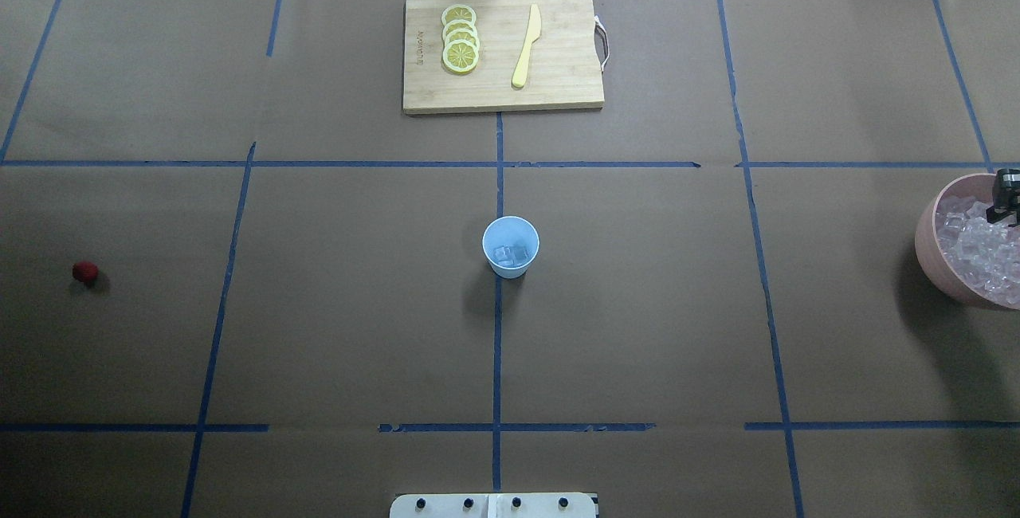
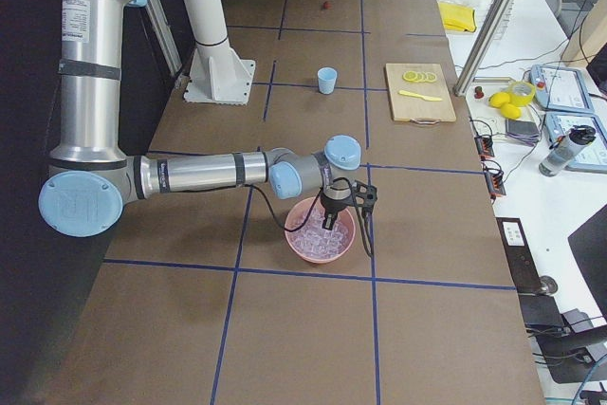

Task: Put ice and strawberries in cup
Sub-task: 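Lower the right gripper into the bowl and grasp a third ice cube, then carry the ice cube with the right gripper and release it into the cup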

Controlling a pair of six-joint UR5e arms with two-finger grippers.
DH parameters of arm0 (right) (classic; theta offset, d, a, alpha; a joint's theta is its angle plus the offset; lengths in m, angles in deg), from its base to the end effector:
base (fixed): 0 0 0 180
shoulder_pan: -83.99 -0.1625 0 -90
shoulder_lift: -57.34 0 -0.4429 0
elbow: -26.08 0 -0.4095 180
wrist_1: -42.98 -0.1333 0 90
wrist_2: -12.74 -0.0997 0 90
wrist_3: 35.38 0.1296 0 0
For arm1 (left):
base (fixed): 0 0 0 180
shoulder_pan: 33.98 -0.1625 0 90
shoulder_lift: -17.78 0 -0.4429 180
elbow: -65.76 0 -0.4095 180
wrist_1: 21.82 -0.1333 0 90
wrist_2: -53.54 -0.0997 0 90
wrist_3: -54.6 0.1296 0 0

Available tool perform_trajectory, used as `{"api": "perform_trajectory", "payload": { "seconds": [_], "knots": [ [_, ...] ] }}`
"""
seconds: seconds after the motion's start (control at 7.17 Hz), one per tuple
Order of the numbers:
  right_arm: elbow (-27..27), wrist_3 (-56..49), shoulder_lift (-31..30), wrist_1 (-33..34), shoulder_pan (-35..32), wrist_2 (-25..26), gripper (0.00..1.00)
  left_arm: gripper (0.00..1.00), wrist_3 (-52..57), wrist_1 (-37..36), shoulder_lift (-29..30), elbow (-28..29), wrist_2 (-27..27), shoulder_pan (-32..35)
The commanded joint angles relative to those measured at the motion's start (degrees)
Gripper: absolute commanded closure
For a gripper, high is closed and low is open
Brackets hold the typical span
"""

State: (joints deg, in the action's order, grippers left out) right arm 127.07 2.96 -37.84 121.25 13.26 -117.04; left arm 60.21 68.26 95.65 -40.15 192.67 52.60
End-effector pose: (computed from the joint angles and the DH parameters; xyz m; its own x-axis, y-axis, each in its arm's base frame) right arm -0.1150 -0.4815 0.6271 0.7143 0.2166 0.6655 -0.1637 0.9762 -0.1421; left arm -0.0101 -0.4221 0.6464 0.6412 0.1868 -0.7443 -0.1228 0.9824 0.1408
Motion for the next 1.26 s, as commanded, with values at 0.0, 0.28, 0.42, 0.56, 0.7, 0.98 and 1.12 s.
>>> {"api": "perform_trajectory", "payload": {
  "seconds": [0.0,0.28,0.42,0.56,0.7,0.98,1.12],
  "knots": [
    [9.53,4.95,-0.88,0.3,-0.63,-0.04,0.97,0.0,0.01,0.01,0.0,0.0,0.0,0.0],
    [17.27,21.52,0.25,0.21,3.11,-0.04,0.97,0.0,0.1,0.18,0.0,0.0,0.0,0.0],
    [18.01,31.79,4.87,0.3,8.1,0.13,0.97,0.0,-0.08,2.36,-0.09,0.17,0.0,0.0],
    [18.02,43.72,10.83,0.3,14.59,3.36,0.97,0.0,-0.25,2.47,-0.09,0.18,0.0,0.0],
    [17.84,54.89,16.89,0.82,23.79,10.96,0.97,0.0,-0.34,2.56,-0.18,0.09,0.0,0.0],
    [13.13,66.83,31.28,6.93,35.98,21.11,0.98,0.0,-0.52,2.56,-0.09,0.26,-0.09,0.0],
    [9.0,70.26,37.55,9.07,38.63,22.97,0.98,0.0,-0.52,2.56,-0.09,0.26,0.0,0.0]
  ]
}}
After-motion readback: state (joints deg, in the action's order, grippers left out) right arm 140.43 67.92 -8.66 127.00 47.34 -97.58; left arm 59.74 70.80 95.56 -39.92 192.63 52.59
